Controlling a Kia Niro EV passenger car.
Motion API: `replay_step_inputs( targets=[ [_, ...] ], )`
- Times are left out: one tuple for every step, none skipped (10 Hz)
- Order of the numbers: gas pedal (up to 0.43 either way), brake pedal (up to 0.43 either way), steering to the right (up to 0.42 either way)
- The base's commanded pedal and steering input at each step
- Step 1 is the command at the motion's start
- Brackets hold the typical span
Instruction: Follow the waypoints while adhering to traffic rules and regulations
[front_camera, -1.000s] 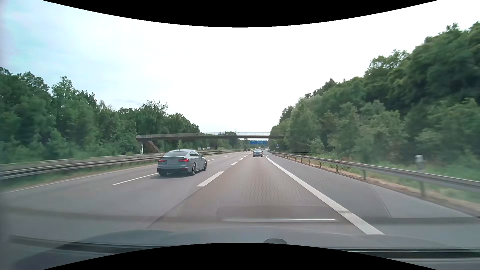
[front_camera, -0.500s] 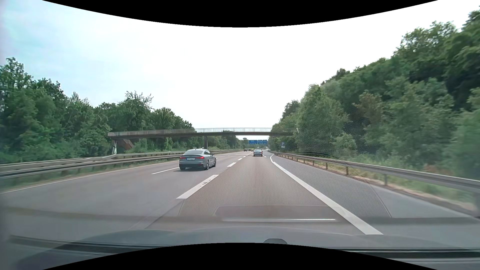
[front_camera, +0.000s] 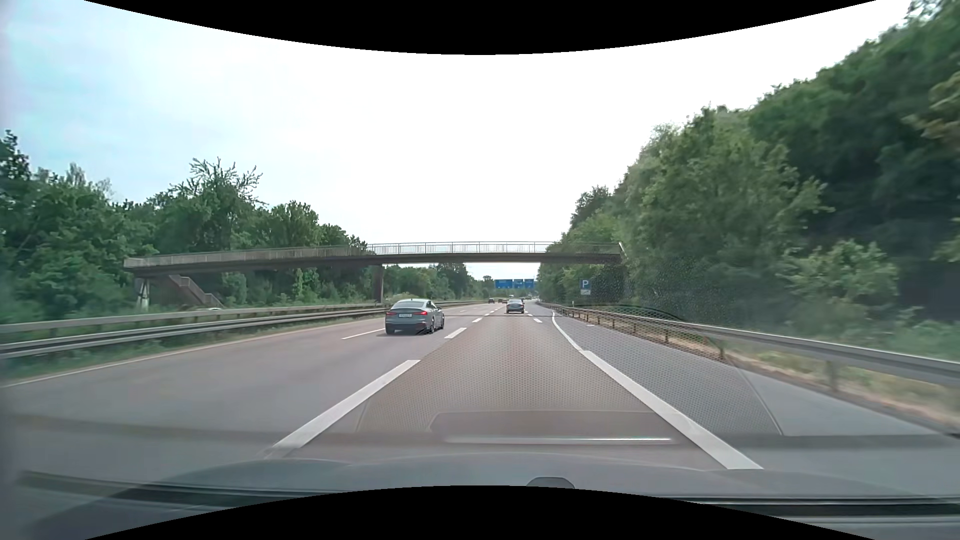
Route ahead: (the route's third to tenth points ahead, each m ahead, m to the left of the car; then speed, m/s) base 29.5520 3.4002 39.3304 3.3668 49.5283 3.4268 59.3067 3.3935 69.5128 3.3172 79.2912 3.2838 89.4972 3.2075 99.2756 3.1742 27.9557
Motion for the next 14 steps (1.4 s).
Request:
replay_step_inputs(
  targets=[
    [0.098, 0.000, -0.002],
    [0.098, 0.000, -0.003],
    [0.098, 0.000, -0.003],
    [0.098, 0.000, -0.003],
    [0.098, 0.000, -0.003],
    [0.098, 0.000, -0.003],
    [0.098, 0.000, -0.003],
    [0.098, 0.000, -0.003],
    [0.098, 0.000, -0.003],
    [0.098, 0.000, -0.003],
    [0.098, 0.000, -0.003],
    [0.098, 0.000, -0.003],
    [0.098, 0.000, -0.003],
    [0.098, 0.000, -0.003]
  ],
)
